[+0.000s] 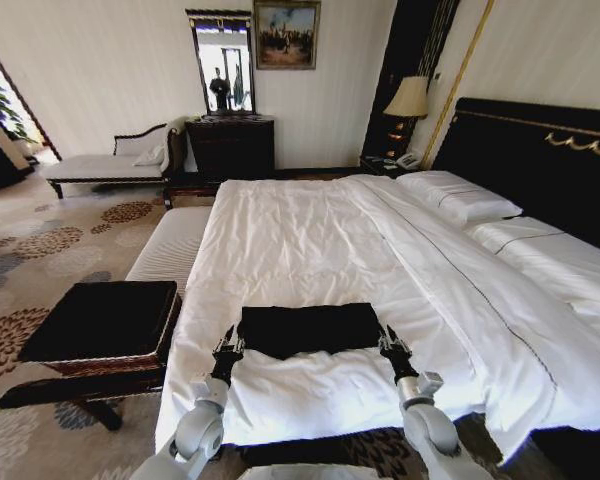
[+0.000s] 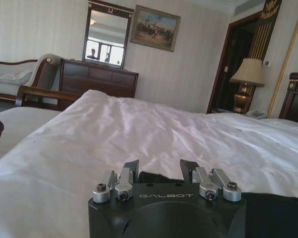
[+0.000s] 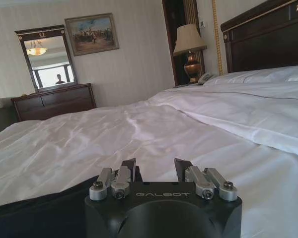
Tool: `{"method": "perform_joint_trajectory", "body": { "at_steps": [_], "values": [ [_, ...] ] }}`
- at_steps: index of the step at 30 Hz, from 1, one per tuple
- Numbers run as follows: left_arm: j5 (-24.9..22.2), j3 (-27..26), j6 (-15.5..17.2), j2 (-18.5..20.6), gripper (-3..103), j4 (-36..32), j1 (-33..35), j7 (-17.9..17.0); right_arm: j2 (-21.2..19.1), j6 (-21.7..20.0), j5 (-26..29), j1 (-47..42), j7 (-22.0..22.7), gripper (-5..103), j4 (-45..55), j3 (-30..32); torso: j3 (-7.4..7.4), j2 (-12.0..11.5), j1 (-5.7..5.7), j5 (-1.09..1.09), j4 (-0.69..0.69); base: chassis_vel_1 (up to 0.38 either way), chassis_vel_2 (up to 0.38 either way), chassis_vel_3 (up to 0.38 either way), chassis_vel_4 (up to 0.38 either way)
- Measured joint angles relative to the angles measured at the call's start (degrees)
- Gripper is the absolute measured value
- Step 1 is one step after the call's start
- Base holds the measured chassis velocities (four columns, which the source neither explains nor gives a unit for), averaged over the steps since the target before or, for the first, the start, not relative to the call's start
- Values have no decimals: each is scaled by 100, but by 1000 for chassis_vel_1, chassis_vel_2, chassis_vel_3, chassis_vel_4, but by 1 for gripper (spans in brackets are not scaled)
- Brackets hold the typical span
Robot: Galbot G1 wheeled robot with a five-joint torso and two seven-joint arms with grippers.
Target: Fold the clothes on the bed and place them into the basket.
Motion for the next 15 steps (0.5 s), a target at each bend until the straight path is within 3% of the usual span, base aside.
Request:
{"method": "perform_joint_trajectory", "body": {
  "at_steps": [3, 4, 7, 9, 10, 12, 15],
  "values": [
    [-270, 109, 278, 91, 65, -246, -338, -124, -319, -223, 159, -9, 90, 57, 364, 83, 0, 0, 0, 0, -2, 0, 0, 0, 0],
    [-270, 109, 278, 91, 65, -246, -338, -124, -319, -223, 159, -9, 90, 57, 364, 83, 0, 0, 0, 0, -2, 0, 0, 0, 0],
    [-575, 421, 634, 193, 81, -118, -1074, -226, -933, -685, 534, 510, 221, 74, 434, -182, 1, 0, 0, -1, 1, 0, 0, 0, 0],
    [-703, 528, 782, 234, 81, -41, -1297, -243, -1123, -849, 686, 688, 243, 74, 408, -313, 1, 0, 0, -1, 0, 0, 0, 0, 0],
    [-932, 731, 969, 306, 86, 85, -1615, -324, -1354, -1094, 919, 998, 273, 84, 325, -515, 2, -1, 2, 0, 1, 0, 0, 0, 0],
    [-1345, 1130, 1261, 451, 97, 346, -2140, -451, -1645, -1393, 1349, 1517, 291, 89, 100, -926, 3, -2, 3, -2, 0, 0, 0, 0, 0],
    [-1540, 1416, 1397, 501, 100, 614, -2535, -462, -1790, -1556, 1596, 1990, 293, 98, -142, -1335, 3, -2, 3, 2, 0, 0, 0, 0, 0]
  ]
}}
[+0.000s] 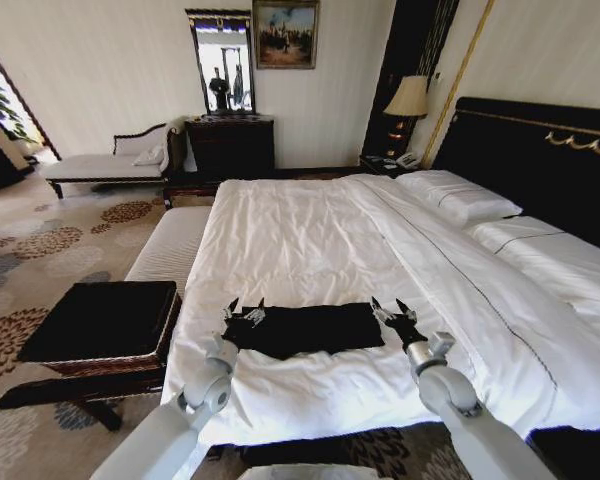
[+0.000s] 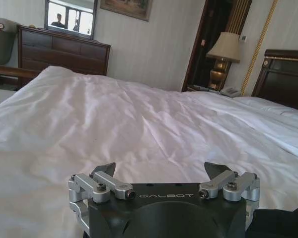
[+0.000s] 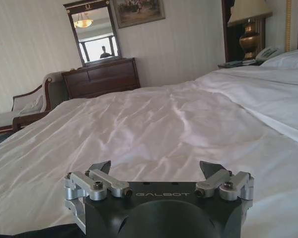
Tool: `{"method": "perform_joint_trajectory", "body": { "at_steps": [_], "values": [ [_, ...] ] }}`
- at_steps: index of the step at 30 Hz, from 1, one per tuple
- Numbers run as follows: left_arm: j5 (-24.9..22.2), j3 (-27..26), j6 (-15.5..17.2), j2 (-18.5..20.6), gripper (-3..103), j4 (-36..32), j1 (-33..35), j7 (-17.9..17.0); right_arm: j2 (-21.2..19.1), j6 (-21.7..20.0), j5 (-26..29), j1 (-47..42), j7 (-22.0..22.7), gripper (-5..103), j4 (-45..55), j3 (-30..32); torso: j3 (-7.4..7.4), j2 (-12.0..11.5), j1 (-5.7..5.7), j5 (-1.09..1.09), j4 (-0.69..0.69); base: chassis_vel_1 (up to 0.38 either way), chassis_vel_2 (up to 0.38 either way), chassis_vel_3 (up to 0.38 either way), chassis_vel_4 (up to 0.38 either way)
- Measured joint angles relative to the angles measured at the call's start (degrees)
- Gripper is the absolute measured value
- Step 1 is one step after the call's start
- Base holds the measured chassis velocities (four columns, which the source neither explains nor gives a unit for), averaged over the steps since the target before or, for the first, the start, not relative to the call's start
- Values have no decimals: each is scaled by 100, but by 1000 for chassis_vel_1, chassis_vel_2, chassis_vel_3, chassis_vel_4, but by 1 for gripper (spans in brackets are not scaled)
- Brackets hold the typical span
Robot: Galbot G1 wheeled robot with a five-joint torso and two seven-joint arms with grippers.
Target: Fold the clothes on the bed and place them into the basket.
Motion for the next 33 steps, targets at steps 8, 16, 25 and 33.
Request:
{"method": "perform_joint_trajectory", "body": {
  "at_steps": [8, 16, 25, 33],
  "values": [
    [-295, 664, 360, -240, 100, 1005, -856, -114, 85, -403, 553, 1104, 142, 100, -721, -1105, 0, -1, 1, -2, -1, 0, 0, 0, 0],
    [-288, 764, 381, -19, 100, 845, -572, -66, 64, -619, 602, 1087, 243, 100, -883, -1491, -2, 0, -3, -2, 1, 0, 0, 0, 0],
    [-37, 544, 273, 508, 100, 79, 115, -23, -112, -600, -37, 413, 174, 100, -418, -1572, -2, 1, -3, -2, 1, 0, 0, 0, 0],
    [-46, 55, 267, 1102, 100, -622, 1007, -8, -453, -543, -404, -476, 126, 100, 214, -1434, -3, 1, -3, -2, -1, 0, 0, 0, 0]
  ]
}}
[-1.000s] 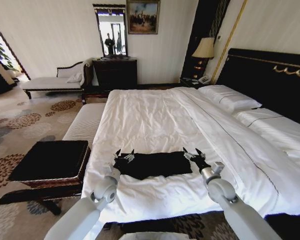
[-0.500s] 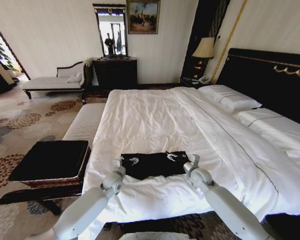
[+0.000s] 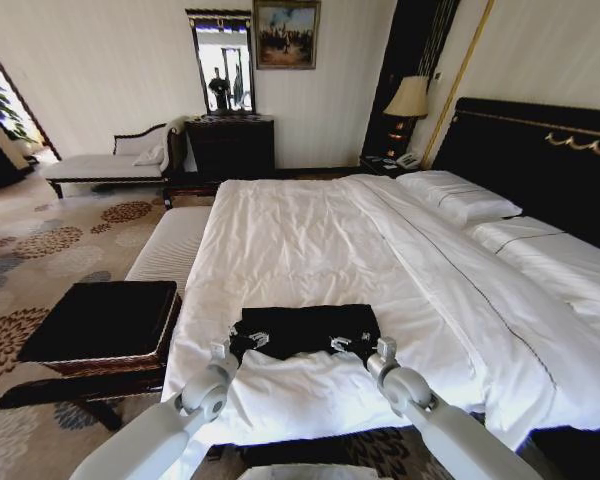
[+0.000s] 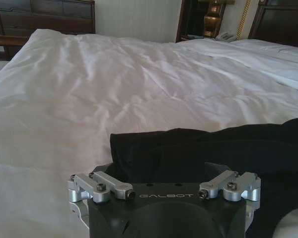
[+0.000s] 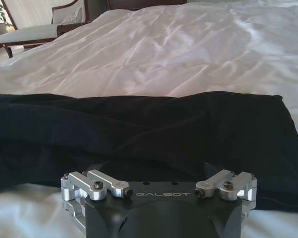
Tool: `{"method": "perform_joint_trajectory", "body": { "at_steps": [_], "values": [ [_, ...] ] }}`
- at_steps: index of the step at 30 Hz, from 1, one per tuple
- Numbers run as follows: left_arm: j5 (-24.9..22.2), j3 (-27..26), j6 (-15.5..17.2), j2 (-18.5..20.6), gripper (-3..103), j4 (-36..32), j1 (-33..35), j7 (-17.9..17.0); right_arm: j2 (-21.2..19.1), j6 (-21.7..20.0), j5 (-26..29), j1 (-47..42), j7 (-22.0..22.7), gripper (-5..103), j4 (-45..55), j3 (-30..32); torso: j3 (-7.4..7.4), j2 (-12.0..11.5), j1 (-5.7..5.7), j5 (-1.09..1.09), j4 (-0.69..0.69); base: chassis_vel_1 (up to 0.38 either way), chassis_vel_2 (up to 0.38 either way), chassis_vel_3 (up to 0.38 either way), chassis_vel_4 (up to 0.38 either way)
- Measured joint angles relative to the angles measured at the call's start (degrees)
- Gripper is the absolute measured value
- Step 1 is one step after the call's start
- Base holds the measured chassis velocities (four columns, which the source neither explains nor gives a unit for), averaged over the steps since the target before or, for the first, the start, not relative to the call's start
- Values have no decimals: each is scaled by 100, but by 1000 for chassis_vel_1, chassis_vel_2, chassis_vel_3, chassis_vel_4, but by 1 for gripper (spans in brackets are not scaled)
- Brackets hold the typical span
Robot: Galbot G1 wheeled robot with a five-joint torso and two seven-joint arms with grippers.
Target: Fold the clothes on the bed and place them into the basket.
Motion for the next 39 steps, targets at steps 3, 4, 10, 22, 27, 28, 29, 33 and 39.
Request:
{"method": "perform_joint_trajectory", "body": {
  "at_steps": [3, 4, 10, 22, 27, 28, 29, 33, 39],
  "values": [
    [12, -209, -5, 177, 100, -184, 414, 61, -158, 96, -290, -196, -98, 100, 132, 71, 0, 0, -1, -1, 0, 0, 0, 0, 0],
    [28, -309, -16, 242, 100, -266, 616, 85, -215, 140, -371, -227, -137, 100, 180, 109, 0, 0, -1, -1, 1, 0, 0, 0, 0],
    [106, -779, -93, 197, 100, -497, 1069, 80, -70, 20, 357, 550, 0, 100, 131, 91, -1, 1, -1, -2, 1, 0, 0, 0, 0],
    [85, -1448, -104, -121, 100, -924, 1152, -204, 853, -299, 928, 3059, 307, 100, -1580, -2126, 2, -1, 2, 2, 5, 0, 0, 0, 0],
    [-45, -1793, -80, -57, 100, -1113, 1155, -245, 609, -294, 774, 2907, 328, 100, -1123, -2569, 2, -1, 3, -2, 0, 0, 0, 0, 0],
    [-109, -1867, -57, -55, 100, -1114, 1109, -250, 444, -294, 666, 2745, 326, 100, -882, -2665, 2, -1, 2, 0, -1, 0, 0, 0, 0],
    [-165, -1917, -44, -58, 100, -1095, 1044, -252, 307, -293, 566, 2626, 323, 100, -696, -2734, 1, 0, 1, 0, -2, 0, 0, 0, 0],
    [-340, -1938, 7, -73, 100, -1003, 805, -297, -45, -292, 360, 2288, 321, 100, -225, -2834, 0, 0, -1, 0, -2, 0, 0, 0, 0],
    [-275, -1888, 28, -169, 100, -1043, 795, -318, -84, -240, 364, 1756, 430, 100, 324, -2065, 1, 0, 1, 0, 1, 0, 0, 0, 0]
  ]
}}
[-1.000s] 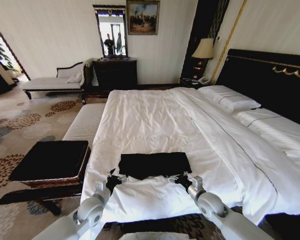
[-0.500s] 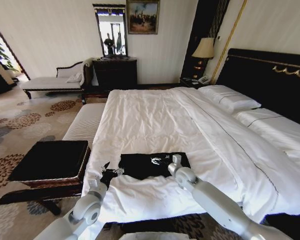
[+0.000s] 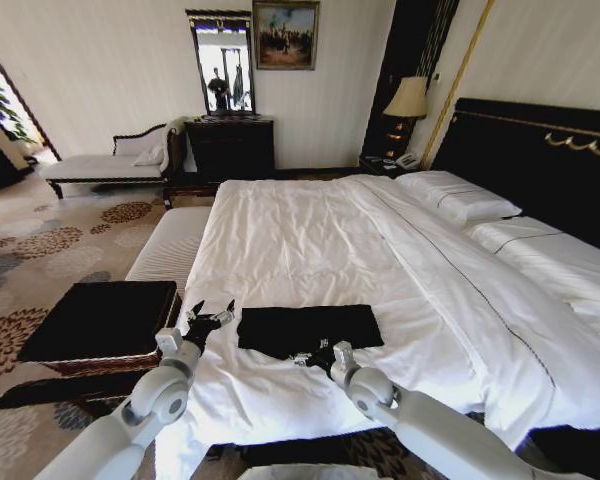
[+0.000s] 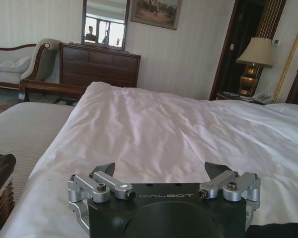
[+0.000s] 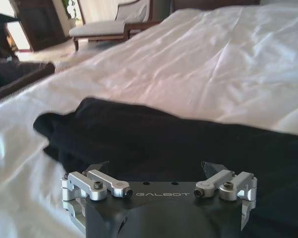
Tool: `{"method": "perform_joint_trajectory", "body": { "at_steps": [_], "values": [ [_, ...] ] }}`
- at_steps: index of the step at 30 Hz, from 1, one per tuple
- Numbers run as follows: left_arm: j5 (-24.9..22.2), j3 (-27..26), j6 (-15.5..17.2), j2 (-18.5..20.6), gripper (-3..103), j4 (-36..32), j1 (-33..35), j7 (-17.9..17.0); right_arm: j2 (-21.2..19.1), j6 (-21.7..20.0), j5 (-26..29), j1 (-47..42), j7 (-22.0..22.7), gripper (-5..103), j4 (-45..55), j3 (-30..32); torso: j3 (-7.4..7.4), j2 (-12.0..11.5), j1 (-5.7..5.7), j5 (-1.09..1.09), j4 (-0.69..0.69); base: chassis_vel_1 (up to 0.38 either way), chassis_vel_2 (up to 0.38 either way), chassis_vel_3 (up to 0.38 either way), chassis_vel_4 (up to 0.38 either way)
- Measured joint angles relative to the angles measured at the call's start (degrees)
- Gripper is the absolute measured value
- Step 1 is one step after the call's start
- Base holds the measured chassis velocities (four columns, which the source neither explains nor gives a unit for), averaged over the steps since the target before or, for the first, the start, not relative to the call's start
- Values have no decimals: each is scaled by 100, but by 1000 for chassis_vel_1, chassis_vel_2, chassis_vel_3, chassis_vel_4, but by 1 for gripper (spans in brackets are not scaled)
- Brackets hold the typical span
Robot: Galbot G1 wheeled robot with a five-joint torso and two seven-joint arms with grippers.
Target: Fold the clothes on the bed and place them into the basket.
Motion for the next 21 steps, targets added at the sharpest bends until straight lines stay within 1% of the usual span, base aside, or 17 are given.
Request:
{"method": "perform_joint_trajectory", "body": {
  "at_steps": [1, 2, 3, 5, 6, 7, 8, 9, 11, 12, 13, 14, 15, 16, 18, 21],
  "values": [
    [74, -10, -1, -53, 100, -31, 119, 0, 56, 41, 53, -146, 24, 100, 94, 362, 0, 0, 0, 2, -1, 0, 0, 0, 0],
    [74, -10, -1, -53, 100, -31, 119, 0, 56, 41, 53, -146, 24, 100, 94, 362, 0, 0, 0, 2, -1, 0, 0, 0, 0],
    [178, -29, -27, -115, 100, -43, 252, 0, 99, 113, 112, -278, 75, 100, 156, 692, 0, 0, -1, 0, 1, 0, 0, 0, 0],
    [472, -80, -117, -293, 100, -27, 526, 48, 186, 242, 237, -647, 135, 100, 176, 1368, -1, 0, -1, 0, 4, 0, 0, 0, 0],
    [703, -116, -221, -421, 100, 24, 677, 128, 243, 286, 319, -844, 114, 100, 135, 1770, 0, 0, -1, 2, 2, 0, 0, 0, 0],
    [703, -116, -221, -421, 100, 24, 677, 128, 243, 286, 319, -844, 114, 100, 135, 1770, 0, 0, -1, 2, 2, 0, 0, 0, 0],
    [983, -147, -356, -549, 100, 81, 817, 249, 307, 325, 470, -1064, 105, 100, 63, 2273, -1, 0, -1, -2, 1, 0, 0, 0, 0],
    [1293, -162, -498, -667, 100, 134, 915, 366, 370, 332, 684, -1251, 108, 100, 33, 2633, -1, 0, -1, -3, 0, 0, 0, 0, 0],
    [1860, -167, -816, -925, 100, 253, 1052, 523, 556, 241, 1516, -1577, 250, 100, 62, 3288, 0, 0, 0, 5, -1, 0, 0, 0, 0],
    [1860, -167, -816, -925, 100, 253, 1052, 523, 556, 241, 1516, -1577, 250, 100, 62, 3288, 0, 0, 0, 5, -1, 0, 0, 0, 0],
    [2043, -166, -979, -1100, 100, 303, 1142, 612, 692, 174, 2056, -1737, 347, 100, 117, 3647, 0, 0, -1, -1, -2, 0, 0, 0, 0],
    [2150, -164, -1109, -1224, 100, 331, 1226, 687, 816, 138, 2385, -1883, 399, 100, 126, 3929, 0, 0, -1, -2, -1, 0, 0, 0, 0],
    [2150, -164, -1109, -1224, 100, 331, 1226, 687, 816, 138, 2385, -1883, 399, 100, 126, 3929, 0, 0, -1, -2, -1, 0, 0, 0, 0],
    [2305, -150, -1249, -1302, 100, 352, 1323, 753, 937, 116, 2559, -2038, 387, 100, 109, 4197, 0, 0, -1, 2, 1, 0, 0, 0, 0],
    [2521, -132, -1435, -1337, 100, 361, 1460, 794, 1070, 73, 2697, -2277, 245, 100, 74, 4531, -1, 1, -1, -2, 1, 0, 0, 0, 0],
    [2585, -149, -1531, -1353, 100, 347, 1555, 802, 1157, 30, 2766, -2442, 117, 100, 38, 4674, -1, 0, -1, 0, -2, 0, 0, 0, 0]
  ]
}}
